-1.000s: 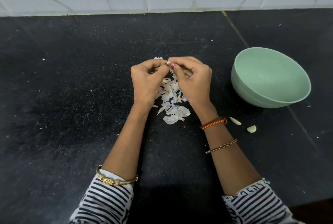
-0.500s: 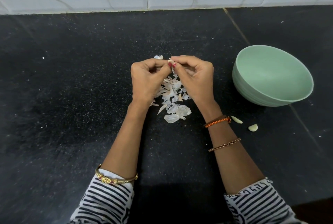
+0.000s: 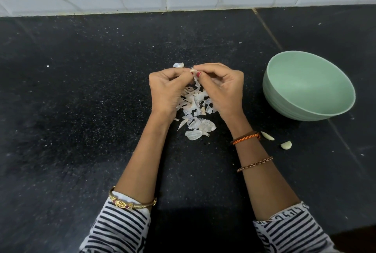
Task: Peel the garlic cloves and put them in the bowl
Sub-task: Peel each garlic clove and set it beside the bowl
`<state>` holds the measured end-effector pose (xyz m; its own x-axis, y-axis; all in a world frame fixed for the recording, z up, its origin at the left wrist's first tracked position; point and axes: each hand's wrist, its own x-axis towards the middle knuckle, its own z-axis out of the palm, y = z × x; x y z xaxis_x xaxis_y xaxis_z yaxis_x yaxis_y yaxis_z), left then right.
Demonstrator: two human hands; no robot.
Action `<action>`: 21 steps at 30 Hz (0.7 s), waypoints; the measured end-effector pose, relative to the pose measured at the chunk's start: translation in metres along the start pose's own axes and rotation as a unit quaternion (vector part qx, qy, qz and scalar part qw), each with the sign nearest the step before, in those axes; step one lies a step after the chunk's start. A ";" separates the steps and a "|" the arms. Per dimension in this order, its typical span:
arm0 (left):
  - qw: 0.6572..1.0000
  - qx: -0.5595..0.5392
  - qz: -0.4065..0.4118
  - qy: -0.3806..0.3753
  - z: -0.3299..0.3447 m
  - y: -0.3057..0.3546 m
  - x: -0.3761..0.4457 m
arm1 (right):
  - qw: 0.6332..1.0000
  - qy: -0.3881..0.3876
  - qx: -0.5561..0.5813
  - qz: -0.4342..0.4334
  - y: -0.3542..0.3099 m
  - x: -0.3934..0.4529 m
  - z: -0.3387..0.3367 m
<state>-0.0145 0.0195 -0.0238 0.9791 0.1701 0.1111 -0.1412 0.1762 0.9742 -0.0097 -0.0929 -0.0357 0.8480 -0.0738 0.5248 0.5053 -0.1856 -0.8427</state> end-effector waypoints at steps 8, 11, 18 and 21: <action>0.999 -0.023 -0.044 -0.001 -0.004 0.002 0.004 | 0.921 0.072 0.307 0.228 -0.018 0.008 0.000; 0.999 0.040 -0.007 -0.008 -0.005 -0.002 0.003 | 0.927 0.054 0.287 0.233 -0.018 0.007 0.002; 0.994 0.090 0.044 -0.050 -0.007 -0.007 0.003 | 0.959 0.022 0.186 0.211 -0.014 0.004 -0.001; 0.994 0.070 0.056 -0.055 -0.005 -0.008 0.003 | 0.968 0.005 0.150 0.199 -0.011 0.004 -0.001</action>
<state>-0.0109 0.0238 -0.0320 0.9697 0.0718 0.2335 -0.2358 0.0246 0.9715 -0.0124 -0.0920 -0.0245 0.9843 -0.0909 0.1513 0.1639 0.1520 -0.9747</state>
